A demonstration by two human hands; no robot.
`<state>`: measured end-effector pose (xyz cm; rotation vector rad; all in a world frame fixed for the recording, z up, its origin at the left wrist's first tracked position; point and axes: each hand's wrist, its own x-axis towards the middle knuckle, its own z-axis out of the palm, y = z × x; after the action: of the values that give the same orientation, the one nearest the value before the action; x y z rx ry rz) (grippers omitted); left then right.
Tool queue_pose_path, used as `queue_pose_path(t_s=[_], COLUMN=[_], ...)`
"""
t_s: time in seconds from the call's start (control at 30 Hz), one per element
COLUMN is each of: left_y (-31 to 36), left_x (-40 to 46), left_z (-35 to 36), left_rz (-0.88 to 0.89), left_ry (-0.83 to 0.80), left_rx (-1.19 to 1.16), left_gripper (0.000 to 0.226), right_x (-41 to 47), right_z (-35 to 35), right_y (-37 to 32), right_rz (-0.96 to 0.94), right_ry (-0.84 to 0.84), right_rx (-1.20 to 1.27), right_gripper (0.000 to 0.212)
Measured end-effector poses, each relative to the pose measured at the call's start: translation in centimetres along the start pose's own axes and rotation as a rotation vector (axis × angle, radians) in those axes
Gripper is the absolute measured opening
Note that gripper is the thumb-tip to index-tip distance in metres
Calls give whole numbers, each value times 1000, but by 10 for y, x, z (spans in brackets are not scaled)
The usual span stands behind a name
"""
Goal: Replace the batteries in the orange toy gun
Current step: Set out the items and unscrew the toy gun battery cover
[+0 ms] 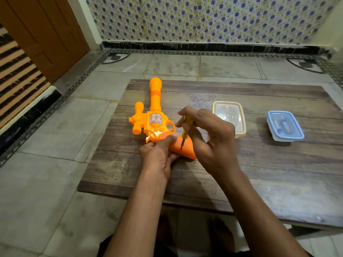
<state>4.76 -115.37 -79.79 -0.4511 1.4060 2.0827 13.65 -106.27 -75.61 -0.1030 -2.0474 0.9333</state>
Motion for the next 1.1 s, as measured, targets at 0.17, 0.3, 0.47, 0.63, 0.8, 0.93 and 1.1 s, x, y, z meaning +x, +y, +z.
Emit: queue_pose_path(t_s=[0.17,0.3,0.47,0.63,0.8,0.93,1.1], left_y=[1,0,-1,0,2,3,1], left_x=[-1,1,4,0,-2,-2,-1], left_z=[1,-1,0,0,1,3,0], left_rz=[4,-9,-13,-8,-9,3,7], left_ry=[-9,-17,-8,-15,-6,-4,-45], left_rx=[-7,-8,1,-30,4,-16,-4], left_gripper=[40,44,48,37,31,27,26], right_x=[3,2,2,3,4,5,2], right_z=[6,4,7,2,4,2,-1], right_y=[-2,-4,-5,-3,-4,0,0], right_rz=[-45,-26,-17,-6,13,10,23], right_ry=[27,4,36,7,41,37,32], right_rx=[-9,25,22,36,37,51,92], right_gripper=[17,19,15,31,13,32,20])
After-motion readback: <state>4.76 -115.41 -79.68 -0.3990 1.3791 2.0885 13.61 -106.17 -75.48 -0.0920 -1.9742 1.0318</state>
